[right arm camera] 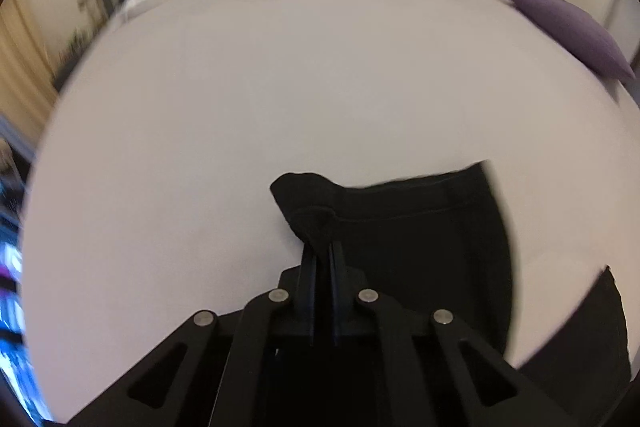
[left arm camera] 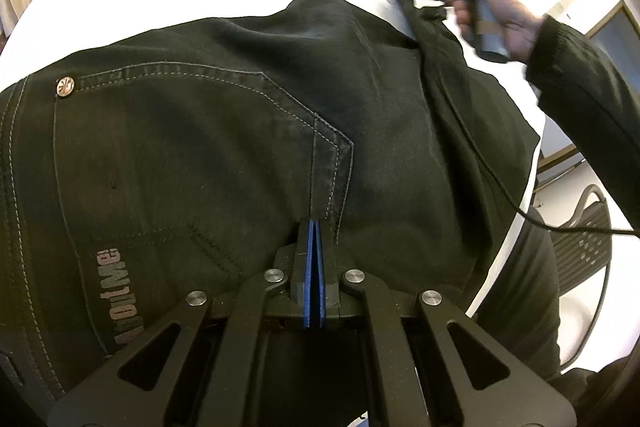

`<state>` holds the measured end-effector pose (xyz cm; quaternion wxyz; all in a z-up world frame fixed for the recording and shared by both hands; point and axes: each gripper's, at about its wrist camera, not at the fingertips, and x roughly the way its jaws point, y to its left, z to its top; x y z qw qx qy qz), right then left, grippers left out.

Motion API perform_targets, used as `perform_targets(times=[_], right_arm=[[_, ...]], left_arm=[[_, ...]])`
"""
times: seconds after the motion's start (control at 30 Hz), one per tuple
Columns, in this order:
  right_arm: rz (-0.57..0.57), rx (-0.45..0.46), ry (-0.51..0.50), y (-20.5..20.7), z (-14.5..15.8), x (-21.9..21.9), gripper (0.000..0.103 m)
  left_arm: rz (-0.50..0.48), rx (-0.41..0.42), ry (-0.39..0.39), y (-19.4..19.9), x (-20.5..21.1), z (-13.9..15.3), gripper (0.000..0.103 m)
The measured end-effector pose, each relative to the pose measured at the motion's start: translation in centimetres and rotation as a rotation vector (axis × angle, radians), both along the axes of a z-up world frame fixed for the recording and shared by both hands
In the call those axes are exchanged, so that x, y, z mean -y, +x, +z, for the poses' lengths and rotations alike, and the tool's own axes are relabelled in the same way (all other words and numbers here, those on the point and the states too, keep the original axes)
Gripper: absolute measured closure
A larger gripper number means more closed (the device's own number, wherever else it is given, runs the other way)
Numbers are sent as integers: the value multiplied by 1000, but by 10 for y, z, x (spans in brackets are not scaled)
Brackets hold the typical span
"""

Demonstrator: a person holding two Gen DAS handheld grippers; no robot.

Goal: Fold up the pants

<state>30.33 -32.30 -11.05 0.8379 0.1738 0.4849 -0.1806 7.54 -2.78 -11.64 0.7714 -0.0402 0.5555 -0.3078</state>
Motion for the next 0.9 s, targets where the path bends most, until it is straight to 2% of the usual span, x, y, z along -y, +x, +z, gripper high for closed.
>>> perform_targets(times=[0.13,0.17,0.23,0.33,0.47,0.5,0.57,0.6,0.67,0.7,0.77,0.83,0.87,0.9], right_arm=[[-97,204,104,-74,49,44,97],[-139,269,140,-105,61,61,97],[-227,335,177,-154,73,90,97],[-384,449,296,-232,64,135,97],[-582,442,441,-300,11,178,97],[-617,444,480,-313,-4,179,92],[-665,457,552,-329,-26,185,88],[-682,468,597,-334,-37,185,69],[-700,510,694,-341,-51,182,44],[-696,548,717,-342,-53,183,38],[-679,561,699,-338,-47,175,31],[-658,555,697,-326,-44,165,31],[-648,544,696,-321,-44,166,34],[-644,527,685,-315,-43,164,47]], left_arm=[[-10,12,18,-2,6,0,102],[-11,14,22,-3,7,1,102],[-12,18,29,-3,12,2,102],[-10,17,39,-3,17,3,102],[-2,14,52,-4,26,4,102],[-3,12,58,-3,27,5,102],[-9,10,69,-3,30,6,102],[-10,8,76,-3,32,7,102],[-8,8,93,-4,38,8,102],[-8,10,101,-4,41,9,102],[-6,14,117,-3,48,12,102],[2,17,124,-4,53,12,102],[5,18,127,-5,56,12,102],[7,19,129,-6,58,12,102]])
